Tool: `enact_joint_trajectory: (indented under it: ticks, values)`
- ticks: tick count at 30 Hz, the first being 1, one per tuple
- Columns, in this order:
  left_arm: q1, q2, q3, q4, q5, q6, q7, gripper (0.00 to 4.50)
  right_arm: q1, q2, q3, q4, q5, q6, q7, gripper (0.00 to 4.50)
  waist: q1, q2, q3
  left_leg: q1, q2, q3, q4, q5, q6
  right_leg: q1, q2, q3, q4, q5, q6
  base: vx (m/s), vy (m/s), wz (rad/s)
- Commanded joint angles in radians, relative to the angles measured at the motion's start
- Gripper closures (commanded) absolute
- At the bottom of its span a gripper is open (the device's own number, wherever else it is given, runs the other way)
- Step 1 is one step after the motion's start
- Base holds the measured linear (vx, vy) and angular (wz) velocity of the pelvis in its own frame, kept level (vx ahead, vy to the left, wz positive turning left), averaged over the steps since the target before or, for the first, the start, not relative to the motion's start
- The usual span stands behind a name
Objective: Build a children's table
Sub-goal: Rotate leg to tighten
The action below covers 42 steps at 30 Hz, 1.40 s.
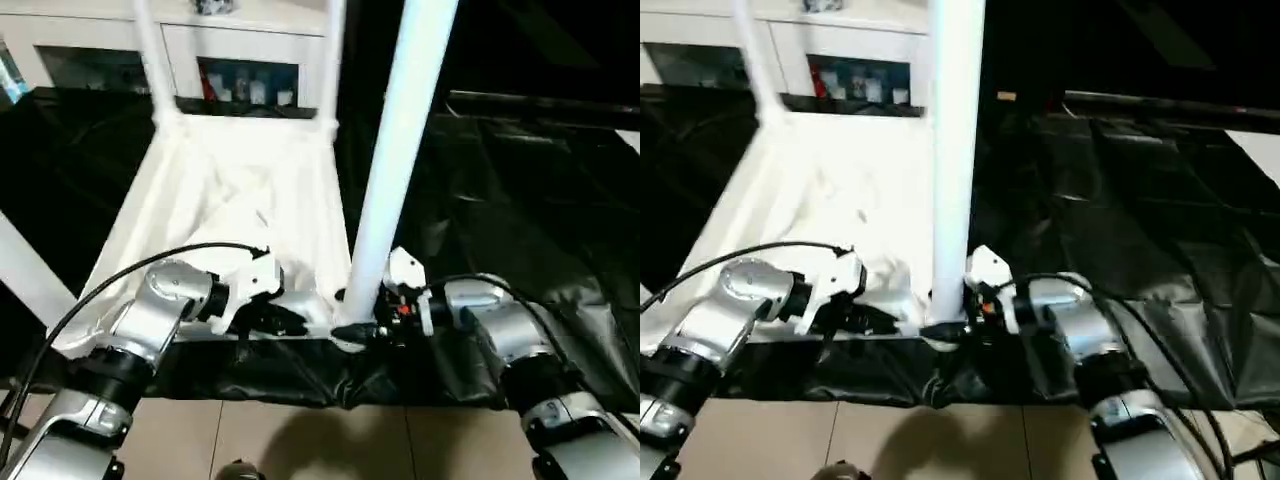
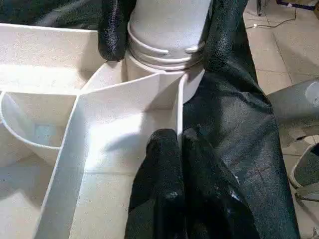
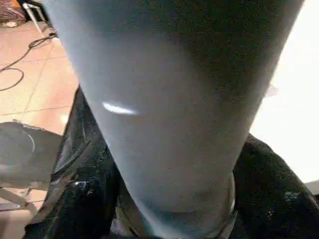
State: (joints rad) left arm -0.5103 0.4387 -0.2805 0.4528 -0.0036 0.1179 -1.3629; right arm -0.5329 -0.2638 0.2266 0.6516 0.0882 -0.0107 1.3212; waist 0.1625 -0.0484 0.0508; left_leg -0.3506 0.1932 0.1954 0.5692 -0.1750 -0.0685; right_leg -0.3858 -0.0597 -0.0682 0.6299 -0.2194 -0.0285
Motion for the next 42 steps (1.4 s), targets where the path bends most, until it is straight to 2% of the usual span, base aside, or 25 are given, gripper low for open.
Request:
enact_joint_trajectory:
  ticks: [1,4,6,7,8,10,12,13,14,15,16,18,20,21,22,23,24,25,27,29,35,39,42]
  values:
    - [0.002,-0.035,0.007,-0.019,-0.051,-0.019,0.02,4.5,0.027,0.026,0.079,-0.04,0.0,0.001,0.076,1.77,-0.004,-0.001,-0.055,0.009,0.054,-0.023,-0.058,-0.179,0.037,0.038,-0.097,0.058,-0.081,-0.185,-0.178,0.0,0.0,0.0]
    - [0.002,-0.042,0.017,-0.008,-0.047,-0.032,0.038,4.5,0.035,0.04,0.07,-0.051,0.004,0.015,0.053,1.82,-0.004,0.002,-0.055,0.008,0.053,-0.023,-0.058,-0.179,0.037,0.037,-0.097,0.058,-0.082,-0.176,-0.179,0.0,0.0,0.0]
    - [0.0,-0.056,0.022,0.002,-0.041,-0.041,0.066,4.5,0.039,0.057,0.049,-0.045,0.01,0.021,0.006,1.84,-0.003,0.001,-0.056,0.009,0.053,-0.023,-0.058,-0.179,0.035,0.038,-0.098,0.059,-0.082,-0.184,-0.175,0.0,0.0,0.0]
    - [0.0,-0.061,0.024,0.002,-0.041,-0.04,0.077,4.5,0.042,0.065,0.041,-0.042,0.012,0.02,-0.016,1.84,-0.003,0.006,-0.055,0.009,0.053,-0.024,-0.059,-0.182,0.033,0.036,-0.098,0.059,-0.082,-0.188,-0.176,0.0,0.0,0.0]
    - [-0.001,-0.071,0.031,0.004,-0.039,-0.038,0.102,4.5,0.045,0.079,0.028,-0.036,0.009,0.011,-0.06,1.85,-0.005,0.006,-0.054,0.009,0.053,-0.024,-0.061,-0.193,0.027,0.036,-0.099,0.059,-0.085,-0.203,-0.173,0.0,0.0,0.0]
    - [-0.009,-0.093,0.04,0.012,-0.025,-0.029,0.161,4.5,0.045,0.115,-0.005,-0.012,0.0,0.01,-0.177,1.85,-0.01,0.006,-0.052,0.01,0.052,-0.026,-0.064,-0.214,0.015,0.034,-0.099,0.059,-0.09,-0.237,-0.168,0.0,0.0,0.0]
    - [-0.029,-0.12,0.044,0.035,0.008,-0.009,0.247,4.5,0.026,0.171,-0.051,0.056,-0.032,-0.004,-0.39,1.86,-0.023,0.006,-0.048,0.013,0.05,-0.03,-0.069,-0.245,-0.011,0.031,-0.102,0.06,-0.097,-0.312,-0.155,0.0,0.0,0.0]
    - [-0.033,-0.124,0.043,0.038,0.014,-0.005,0.26,4.5,0.023,0.182,-0.059,0.069,-0.039,-0.011,-0.432,1.86,-0.027,0.004,-0.049,0.011,0.048,-0.032,-0.069,-0.251,-0.015,0.034,-0.105,0.059,-0.1,-0.338,-0.146,0.0,0.0,0.0]
    - [-0.038,-0.135,0.042,0.041,0.025,0.0,0.288,4.5,0.018,0.201,-0.071,0.088,-0.048,-0.02,-0.499,1.86,-0.032,0.008,-0.05,0.009,0.05,-0.035,-0.072,-0.248,-0.024,0.034,-0.105,0.058,-0.099,-0.352,-0.139,0.0,0.0,0.0]
    - [-0.046,-0.152,0.042,0.046,0.036,0.007,0.324,4.5,0.013,0.229,-0.087,0.103,-0.05,-0.014,-0.567,1.86,-0.035,0.008,-0.05,0.014,0.05,-0.034,-0.072,-0.261,-0.026,0.029,-0.103,0.059,-0.102,-0.359,-0.133,0.0,0.0,0.0]
    - [-0.05,-0.163,0.041,0.047,0.042,0.013,0.344,4.5,0.01,0.244,-0.095,0.109,-0.051,-0.008,-0.604,1.86,-0.036,0.008,-0.051,0.016,0.051,-0.033,-0.07,-0.263,-0.024,0.029,-0.104,0.061,-0.102,-0.349,-0.136,0.0,0.0,0.0]
    - [-0.06,-0.197,0.038,0.049,0.064,0.031,0.415,4.5,-0.006,0.293,-0.118,0.136,-0.058,0.023,-0.729,1.86,-0.039,0.009,-0.053,0.014,0.051,-0.031,-0.07,-0.243,-0.018,0.029,-0.102,0.064,-0.096,-0.287,-0.151,0.0,0.0,0.0]
    - [-0.062,-0.219,0.037,0.048,0.066,0.04,0.443,4.5,-0.012,0.32,-0.113,0.145,-0.061,0.029,-0.748,1.86,-0.043,0.008,-0.055,0.01,0.048,-0.029,-0.068,-0.215,-0.012,0.034,-0.098,0.062,-0.09,-0.226,-0.158,0.0,0.0,0.0]
    - [-0.062,-0.23,0.033,0.047,0.066,0.04,0.444,4.5,-0.012,0.337,-0.107,0.147,-0.059,0.019,-0.738,1.86,-0.042,0.007,-0.056,0.011,0.048,-0.027,-0.065,-0.202,-0.001,0.033,-0.099,0.063,-0.089,-0.196,-0.162,0.0,0.0,0.0]
    - [-0.063,-0.23,0.031,0.048,0.066,0.037,0.441,4.5,-0.012,0.341,-0.107,0.147,-0.055,0.016,-0.731,1.51,-0.042,0.007,-0.057,0.009,0.048,-0.027,-0.064,-0.191,0.004,0.035,-0.099,0.063,-0.087,-0.177,-0.164,0.0,0.0,0.0]
    - [-0.063,-0.231,0.031,0.05,0.069,0.032,0.438,4.5,-0.013,0.347,-0.111,0.15,-0.053,0.009,-0.733,1.51,-0.041,0.005,-0.059,0.007,0.047,-0.026,-0.062,-0.166,0.016,0.039,-0.098,0.063,-0.082,-0.135,-0.168,0.0,0.0,0.0]
    - [-0.063,-0.231,0.031,0.05,0.069,0.032,0.438,4.5,-0.013,0.347,-0.111,0.15,-0.053,0.009,-0.733,1.3,-0.041,0.005,-0.058,0.005,0.046,-0.025,-0.062,-0.159,0.02,0.039,-0.097,0.063,-0.081,-0.121,-0.17,0.0,0.0,0.0]
    - [-0.061,-0.229,0.031,0.049,0.068,0.019,0.426,4.5,-0.014,0.351,-0.12,0.149,-0.04,0.011,-0.72,1.16,-0.042,0.005,-0.056,0.006,0.046,-0.025,-0.063,-0.162,0.025,0.038,-0.097,0.062,-0.083,-0.124,-0.171,0.0,0.0,0.0]
    - [-0.049,-0.208,0.028,0.037,0.056,-0.01,0.38,4.5,-0.014,0.322,-0.105,0.142,-0.049,-0.016,-0.682,0.99,-0.041,0.004,-0.054,0.007,0.048,-0.027,-0.066,-0.192,0.019,0.038,-0.101,0.062,-0.09,-0.19,-0.161,0.0,0.0,0.0]
    - [-0.04,-0.196,0.027,0.026,0.042,-0.026,0.341,4.5,-0.012,0.3,-0.097,0.132,-0.048,-0.026,-0.64,0.74,-0.042,0.006,-0.054,0.008,0.049,-0.027,-0.067,-0.202,0.015,0.036,-0.101,0.063,-0.091,-0.21,-0.156,0.0,0.0,0.0]
    - [-0.026,-0.139,0.017,0.013,0.028,-0.041,0.242,4.5,-0.006,0.207,-0.073,0.082,-0.024,-0.051,-0.454,0.74,-0.038,0.006,-0.057,0.004,0.049,-0.024,-0.06,-0.152,0.047,0.042,-0.097,0.061,-0.079,-0.099,-0.181,0.0,0.0,0.0]
    - [-0.026,-0.113,0.021,0.015,0.01,-0.05,0.176,4.5,0.001,0.142,-0.057,0.035,0.006,-0.036,-0.282,0.74,-0.022,0.007,-0.056,0.006,0.052,-0.021,-0.059,-0.165,0.051,0.041,-0.096,0.059,-0.08,-0.112,-0.185,0.0,0.0,0.0]
    - [-0.028,-0.09,0.023,0.018,-0.01,-0.052,0.099,4.5,0.011,0.075,-0.013,0.001,0.008,-0.045,-0.124,0.74,-0.015,0.006,-0.057,0.006,0.053,-0.021,-0.057,-0.159,0.054,0.041,-0.095,0.059,-0.077,-0.102,-0.186,0.0,0.0,0.0]
